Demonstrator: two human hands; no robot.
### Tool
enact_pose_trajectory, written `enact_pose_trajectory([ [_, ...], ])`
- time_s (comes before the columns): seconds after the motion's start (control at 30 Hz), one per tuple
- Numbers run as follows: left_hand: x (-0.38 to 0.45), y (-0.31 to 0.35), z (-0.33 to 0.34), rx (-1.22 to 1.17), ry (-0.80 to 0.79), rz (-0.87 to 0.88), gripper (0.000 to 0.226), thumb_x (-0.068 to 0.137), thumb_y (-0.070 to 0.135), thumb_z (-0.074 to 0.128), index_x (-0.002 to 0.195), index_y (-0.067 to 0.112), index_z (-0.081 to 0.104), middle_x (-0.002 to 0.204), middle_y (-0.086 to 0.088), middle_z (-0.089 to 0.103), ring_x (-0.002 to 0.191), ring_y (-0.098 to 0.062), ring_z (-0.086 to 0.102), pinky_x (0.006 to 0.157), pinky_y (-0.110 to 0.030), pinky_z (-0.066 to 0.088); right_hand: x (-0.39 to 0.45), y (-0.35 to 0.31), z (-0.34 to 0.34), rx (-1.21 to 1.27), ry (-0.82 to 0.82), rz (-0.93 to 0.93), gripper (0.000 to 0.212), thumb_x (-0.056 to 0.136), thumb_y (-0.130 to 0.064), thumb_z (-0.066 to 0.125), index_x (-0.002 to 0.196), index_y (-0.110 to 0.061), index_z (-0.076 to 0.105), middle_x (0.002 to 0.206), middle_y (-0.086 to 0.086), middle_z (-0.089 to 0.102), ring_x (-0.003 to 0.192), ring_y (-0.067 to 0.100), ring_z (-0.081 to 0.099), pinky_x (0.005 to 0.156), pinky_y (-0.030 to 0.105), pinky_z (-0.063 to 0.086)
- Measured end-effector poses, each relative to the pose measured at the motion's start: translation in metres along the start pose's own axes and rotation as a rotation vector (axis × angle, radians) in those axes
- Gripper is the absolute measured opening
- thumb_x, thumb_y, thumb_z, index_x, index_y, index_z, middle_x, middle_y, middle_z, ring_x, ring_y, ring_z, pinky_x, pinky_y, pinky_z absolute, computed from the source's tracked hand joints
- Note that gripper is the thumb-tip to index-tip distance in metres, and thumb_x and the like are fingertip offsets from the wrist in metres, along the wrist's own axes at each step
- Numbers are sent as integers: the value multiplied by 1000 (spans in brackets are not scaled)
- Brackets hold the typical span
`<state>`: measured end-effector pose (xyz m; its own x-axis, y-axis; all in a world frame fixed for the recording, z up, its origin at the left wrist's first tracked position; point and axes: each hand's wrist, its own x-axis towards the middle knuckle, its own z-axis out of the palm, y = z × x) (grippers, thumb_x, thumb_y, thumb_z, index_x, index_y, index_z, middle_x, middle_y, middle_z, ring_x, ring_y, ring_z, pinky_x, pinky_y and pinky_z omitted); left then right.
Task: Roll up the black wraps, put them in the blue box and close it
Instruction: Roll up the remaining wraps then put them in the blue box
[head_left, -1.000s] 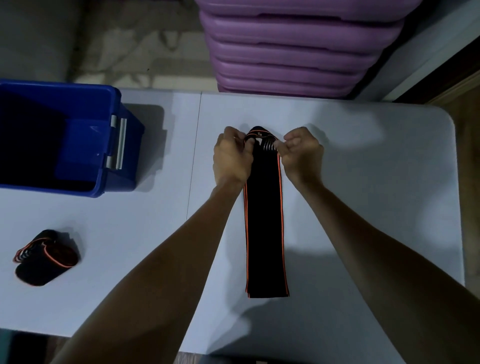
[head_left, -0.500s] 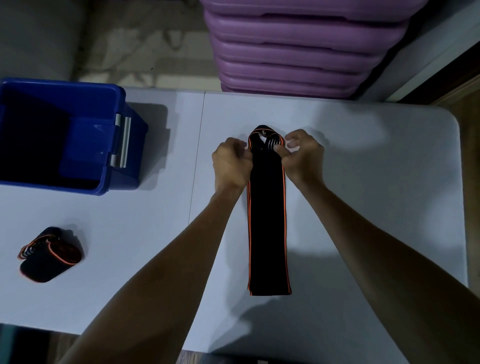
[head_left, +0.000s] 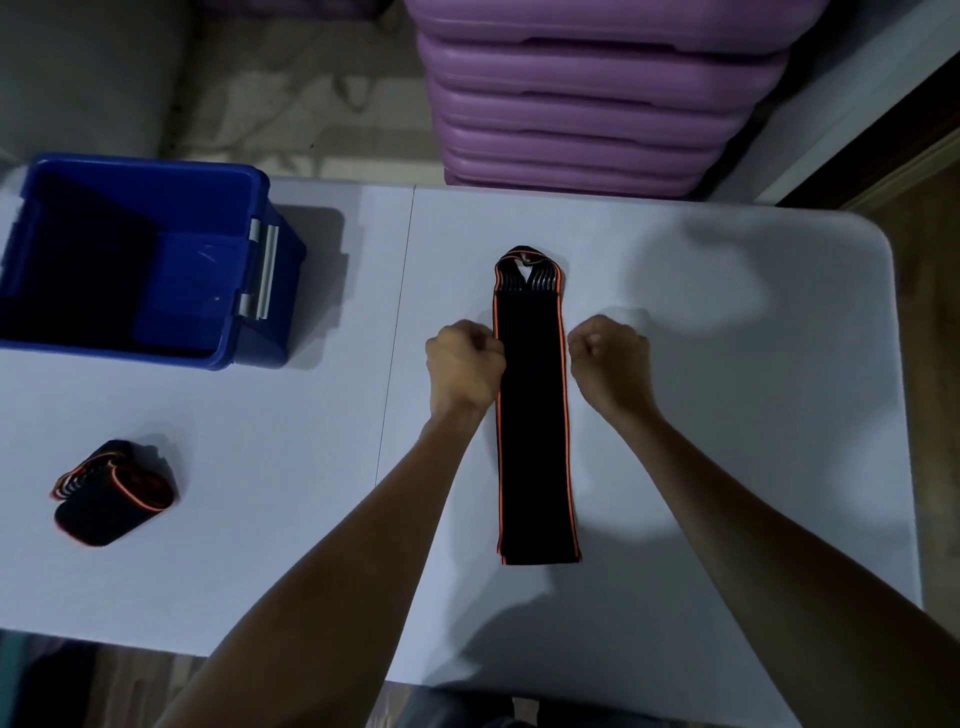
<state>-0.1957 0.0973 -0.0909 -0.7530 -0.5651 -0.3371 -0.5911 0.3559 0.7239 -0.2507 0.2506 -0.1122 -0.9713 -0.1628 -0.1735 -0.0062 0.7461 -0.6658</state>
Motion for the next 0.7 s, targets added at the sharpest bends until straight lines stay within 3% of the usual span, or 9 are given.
enact_pose_trajectory([
  [0.1,-15,-9,1,-24,-49,17,24,87,-3,54,95,1,75,85,-9,76,75,-22,73,68,-18,58,-21,1,-1,-34,-70,-32,18,83,-2,54,85,-3,72,86,8,74,78,20,64,63,7,33],
  [0.2,-25,-13,-2,-50,-47,26,24,88,-4,55,103,1,73,84,-2,72,70,-10,67,62,-2,48,-36,-1,-5,37,-61,-47,24,87,2,51,98,-1,72,101,14,75,95,29,68,83,23,43],
  [0.27,-33,-18,-6,-51,-32,10,23,88,-3,55,101,4,73,82,0,68,71,-13,65,64,-6,48,-46,1,-11,47,-43,-27,26,90,-2,48,102,1,71,108,15,73,101,29,67,88,17,40],
  [0.33,-46,-28,-9,-13,-39,12,20,88,0,55,88,9,72,77,0,67,68,-15,63,64,-9,46,-61,7,-17,-2,-65,2,31,90,-11,43,98,0,71,105,15,74,99,28,66,82,9,36],
  [0.4,-67,-40,-10,27,-66,35,21,89,3,55,77,8,71,69,1,70,59,-11,63,55,-4,43,-82,15,-21,-47,-137,48,29,92,-14,45,87,0,70,90,15,74,89,31,67,82,25,46],
  [0.5,-102,-58,-8,46,-81,70,29,90,4,55,65,15,63,59,2,64,51,-8,57,50,-8,43,-119,25,-24,-45,-299,106,23,87,-5,51,76,3,68,76,14,74,77,34,70,78,42,55],
  [0.57,-121,-69,-4,48,-88,78,27,89,3,55,65,14,63,58,0,63,50,-11,55,50,-13,43,-139,29,-25,-18,-336,127,20,82,-1,53,71,-1,69,69,8,73,71,28,71,72,39,56],
  [0.7,-139,-81,3,30,-78,80,18,89,6,57,84,8,74,72,-4,73,64,-22,68,64,-40,59,-161,31,-22,52,-301,145,21,85,-5,53,70,-2,68,65,10,72,67,26,70,65,34,51],
])
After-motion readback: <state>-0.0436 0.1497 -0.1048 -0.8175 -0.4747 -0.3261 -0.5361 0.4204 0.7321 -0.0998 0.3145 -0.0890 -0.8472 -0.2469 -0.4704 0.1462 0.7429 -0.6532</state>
